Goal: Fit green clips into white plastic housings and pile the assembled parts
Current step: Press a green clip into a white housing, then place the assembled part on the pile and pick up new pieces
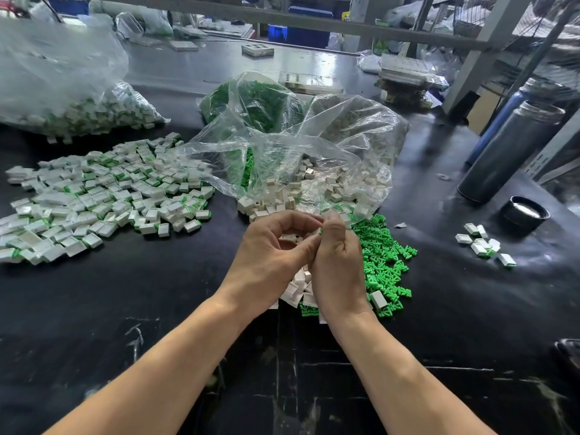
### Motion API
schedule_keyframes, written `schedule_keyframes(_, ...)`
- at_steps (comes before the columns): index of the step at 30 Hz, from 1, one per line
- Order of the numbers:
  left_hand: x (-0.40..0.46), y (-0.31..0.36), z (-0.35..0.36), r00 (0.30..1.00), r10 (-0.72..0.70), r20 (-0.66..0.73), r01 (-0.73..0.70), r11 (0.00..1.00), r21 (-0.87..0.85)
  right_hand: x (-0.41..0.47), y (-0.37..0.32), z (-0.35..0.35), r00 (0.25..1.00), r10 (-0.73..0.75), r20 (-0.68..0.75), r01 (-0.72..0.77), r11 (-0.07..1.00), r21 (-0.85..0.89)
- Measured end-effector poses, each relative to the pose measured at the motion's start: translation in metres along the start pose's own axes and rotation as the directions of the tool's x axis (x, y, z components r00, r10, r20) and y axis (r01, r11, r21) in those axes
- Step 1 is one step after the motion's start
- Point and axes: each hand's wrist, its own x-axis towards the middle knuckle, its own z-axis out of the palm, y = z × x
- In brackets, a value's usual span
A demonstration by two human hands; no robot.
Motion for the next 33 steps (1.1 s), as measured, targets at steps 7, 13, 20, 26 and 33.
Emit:
schedule_keyframes(7,-0.001,0.001,-0.001,1.0,0.017,-0.013,-0.017,1.0,0.015,0.002,0.003,0.0,1.0,-0.014,0.006,0.013,1.0,0.017)
schedule_keyframes(13,-0.001,0.0,-0.002,0.999,0.009,-0.038,-0.007,0.999,0.049,0.003,0.004,-0.002,0.999,-0.006,0.046,0.005,1.0,0.024)
schedule_keyframes(20,0.004,-0.003,-0.015,0.989,0.012,-0.145,0.012,0.986,0.166,0.006,-0.001,-0.019,0.992,-0.101,0.078,0.107,0.991,-0.085)
schedule_keyframes(26,0.005,-0.002,-0.02,0.989,0.012,-0.146,0.013,0.986,0.168,0.008,-0.003,-0.023,0.977,-0.162,0.138,0.176,0.98,-0.097)
schedule_keyframes(33,0.004,-0.005,-0.022,0.991,0.076,-0.113,-0.013,0.879,0.476,0.01,0.001,-0.026,0.987,-0.122,0.108,0.141,0.974,-0.18)
